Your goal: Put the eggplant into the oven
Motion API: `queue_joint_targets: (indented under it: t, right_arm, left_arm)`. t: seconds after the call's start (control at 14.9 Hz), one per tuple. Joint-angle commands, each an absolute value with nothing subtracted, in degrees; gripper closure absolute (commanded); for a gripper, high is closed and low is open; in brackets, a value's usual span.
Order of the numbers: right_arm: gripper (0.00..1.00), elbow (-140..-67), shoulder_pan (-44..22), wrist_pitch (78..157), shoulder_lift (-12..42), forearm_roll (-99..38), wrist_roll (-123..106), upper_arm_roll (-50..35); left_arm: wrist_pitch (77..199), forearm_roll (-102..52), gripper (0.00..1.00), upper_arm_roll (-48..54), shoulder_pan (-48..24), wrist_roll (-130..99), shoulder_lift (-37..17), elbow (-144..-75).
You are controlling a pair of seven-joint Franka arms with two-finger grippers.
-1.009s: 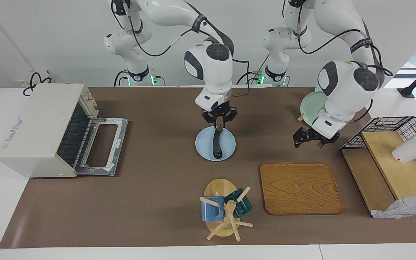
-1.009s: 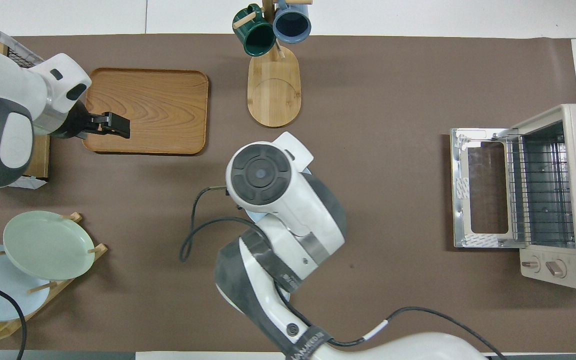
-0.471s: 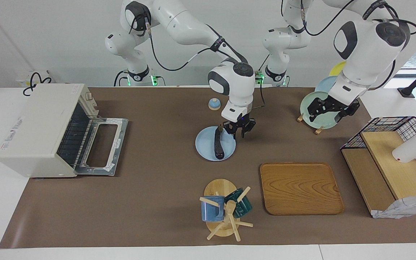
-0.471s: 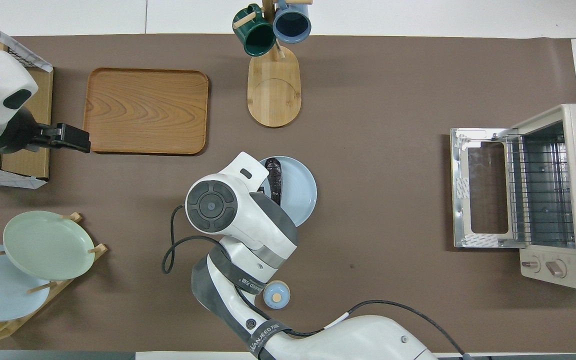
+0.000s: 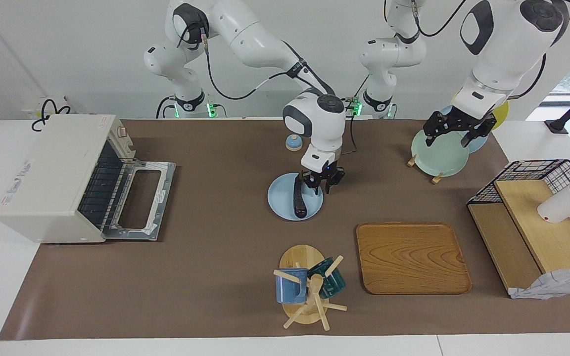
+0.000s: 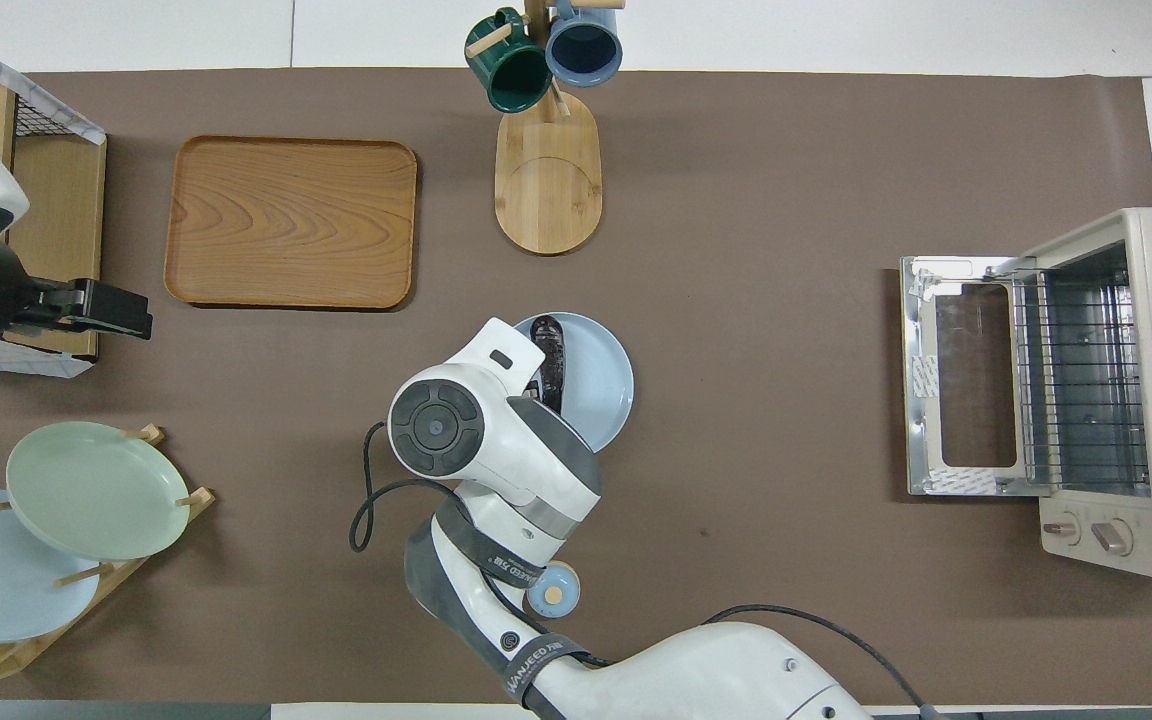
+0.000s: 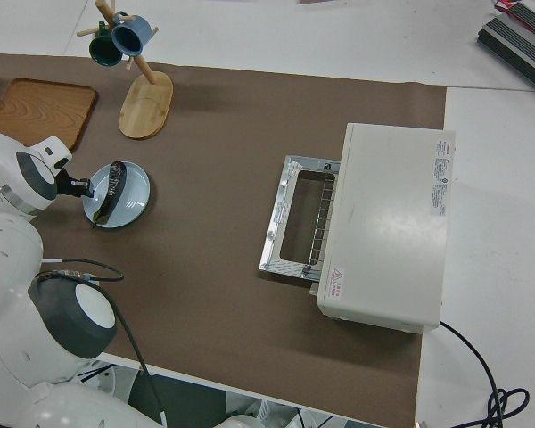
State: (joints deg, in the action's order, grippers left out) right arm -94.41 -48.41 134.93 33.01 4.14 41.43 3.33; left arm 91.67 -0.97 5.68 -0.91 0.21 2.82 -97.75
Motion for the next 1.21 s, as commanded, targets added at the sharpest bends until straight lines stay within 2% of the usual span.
queue_joint_targets:
  t: [0.0, 0.07, 0.2, 0.34, 0.47, 0.67, 0.87, 1.14]
  right_arm:
    - [0.89, -96.2, -48.7, 136.1, 32.2, 5.1, 41.7, 3.3]
    - [1.0, -95.7, -48.7, 135.4, 32.2, 5.1, 41.6, 3.4]
    - [1.0, -94.8, -48.6, 133.5, 32.0, 6.8, 41.2, 3.5]
    - [1.0, -90.1, -47.9, 124.2, 32.0, 11.0, 41.2, 3.4]
    - [1.0, -90.3, -46.2, 119.2, 30.2, 12.7, 39.7, 4.0]
    - [1.0, -97.0, -39.2, 115.8, 22.7, 13.1, 32.2, 4.1]
    - [1.0, -110.4, -30.3, 117.8, 11.4, 14.2, 31.1, 4.0]
    - [1.0, -121.0, -18.8, 117.3, 0.4, 14.7, 21.4, 4.0]
  left_arm:
    - [89.7, -0.4, 0.0, 2.9, -4.2, -0.1, 3.3, -97.6]
    - [89.0, -0.5, 0.0, 1.9, -5.7, -0.1, 2.8, -96.6]
    - [88.6, -0.3, 0.0, 1.2, -6.2, 0.0, 2.4, -94.7]
    - [89.4, 0.3, 0.0, 1.4, -6.2, 0.4, 2.3, -94.6]
    - [91.1, 0.2, 0.0, 1.6, -5.6, 0.6, 2.4, -94.7]
    - [91.9, 0.1, 0.0, 1.6, -5.4, 0.6, 2.4, -95.2]
    - [91.3, 0.1, 0.0, 1.5, -5.4, 0.5, 2.5, -95.3]
    - [91.4, 0.0, 0.0, 1.3, -5.3, 0.4, 2.4, -95.8]
